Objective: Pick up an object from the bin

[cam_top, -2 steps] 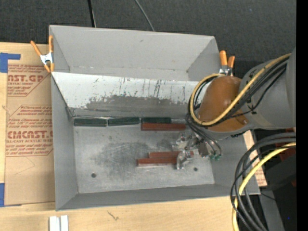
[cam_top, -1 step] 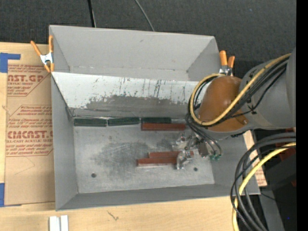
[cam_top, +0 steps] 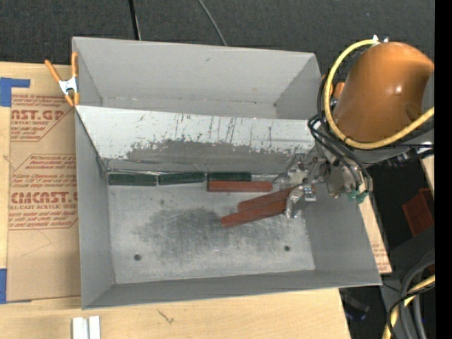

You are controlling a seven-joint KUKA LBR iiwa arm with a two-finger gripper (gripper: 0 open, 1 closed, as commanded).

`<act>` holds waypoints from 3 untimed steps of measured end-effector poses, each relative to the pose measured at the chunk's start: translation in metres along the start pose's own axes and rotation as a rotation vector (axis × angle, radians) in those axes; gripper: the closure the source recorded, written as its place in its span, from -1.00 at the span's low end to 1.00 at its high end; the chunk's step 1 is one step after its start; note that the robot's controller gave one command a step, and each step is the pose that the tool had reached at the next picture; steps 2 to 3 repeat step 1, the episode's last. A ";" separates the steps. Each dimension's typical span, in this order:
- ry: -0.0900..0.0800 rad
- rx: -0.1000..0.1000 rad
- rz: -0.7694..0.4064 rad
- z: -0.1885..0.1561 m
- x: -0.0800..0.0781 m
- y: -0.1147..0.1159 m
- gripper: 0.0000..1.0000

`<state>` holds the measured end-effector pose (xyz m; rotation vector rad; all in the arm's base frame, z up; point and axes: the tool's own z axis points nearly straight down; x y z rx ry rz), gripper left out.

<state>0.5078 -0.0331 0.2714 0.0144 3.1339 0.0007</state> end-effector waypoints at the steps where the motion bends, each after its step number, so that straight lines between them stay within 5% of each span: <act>1: 0.000 0.000 0.000 0.002 -0.001 0.000 1.00; 3: 0.000 0.000 0.000 0.002 -0.001 0.000 1.00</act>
Offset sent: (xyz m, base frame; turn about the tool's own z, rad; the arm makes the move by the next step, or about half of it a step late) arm 0.0085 0.0103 -0.0012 -0.2970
